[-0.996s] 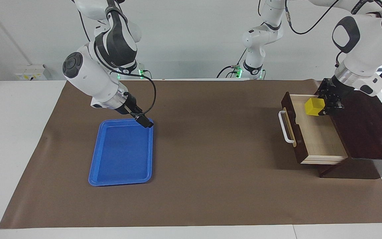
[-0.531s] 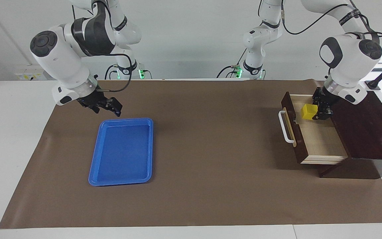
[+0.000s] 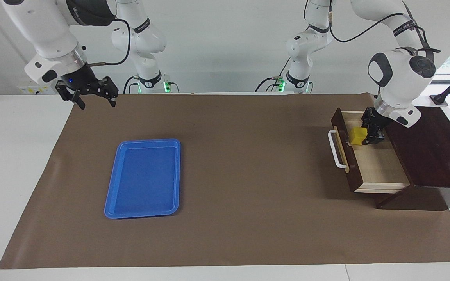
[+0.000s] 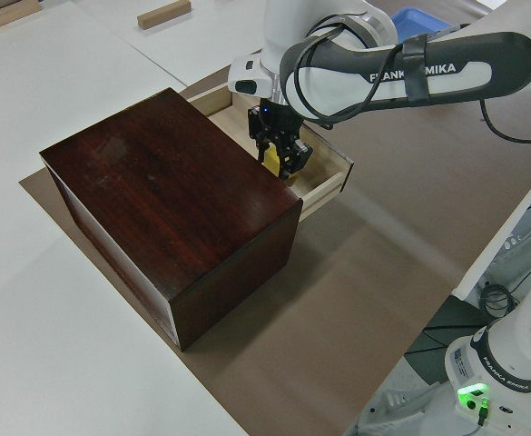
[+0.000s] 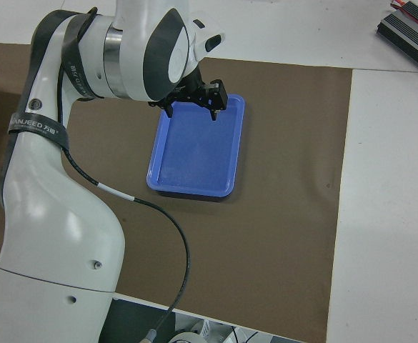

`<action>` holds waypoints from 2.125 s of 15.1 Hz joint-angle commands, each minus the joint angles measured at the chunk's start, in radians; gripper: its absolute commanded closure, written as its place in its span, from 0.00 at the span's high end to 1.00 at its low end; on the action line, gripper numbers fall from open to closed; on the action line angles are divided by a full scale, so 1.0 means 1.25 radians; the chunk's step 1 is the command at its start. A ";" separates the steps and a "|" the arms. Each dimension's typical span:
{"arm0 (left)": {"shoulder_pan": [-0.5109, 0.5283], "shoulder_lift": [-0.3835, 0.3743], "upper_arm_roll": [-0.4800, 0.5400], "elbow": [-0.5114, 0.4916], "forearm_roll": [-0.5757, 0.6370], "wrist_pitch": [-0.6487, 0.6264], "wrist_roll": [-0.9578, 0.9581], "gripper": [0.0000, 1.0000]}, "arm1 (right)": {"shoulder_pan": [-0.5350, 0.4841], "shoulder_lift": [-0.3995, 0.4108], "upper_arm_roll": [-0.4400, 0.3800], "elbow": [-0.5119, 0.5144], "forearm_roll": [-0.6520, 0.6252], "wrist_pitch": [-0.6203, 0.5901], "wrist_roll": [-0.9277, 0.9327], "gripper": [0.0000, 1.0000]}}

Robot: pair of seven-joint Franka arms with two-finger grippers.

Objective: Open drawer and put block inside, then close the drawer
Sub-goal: 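Release the block and push the drawer shut with the left gripper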

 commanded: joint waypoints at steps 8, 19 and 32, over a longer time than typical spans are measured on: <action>-0.192 0.015 -0.010 0.109 -0.003 -0.082 -0.213 1.00 | 0.000 0.009 -0.017 -0.012 -0.019 0.005 -0.029 1.00; -0.083 0.010 -0.008 0.051 0.014 -0.009 -0.080 1.00 | -0.001 0.002 -0.013 -0.013 -0.037 0.012 -0.032 1.00; 0.053 0.017 -0.007 0.051 0.040 0.048 0.135 1.00 | -0.004 -0.001 -0.011 -0.015 -0.037 0.006 -0.033 1.00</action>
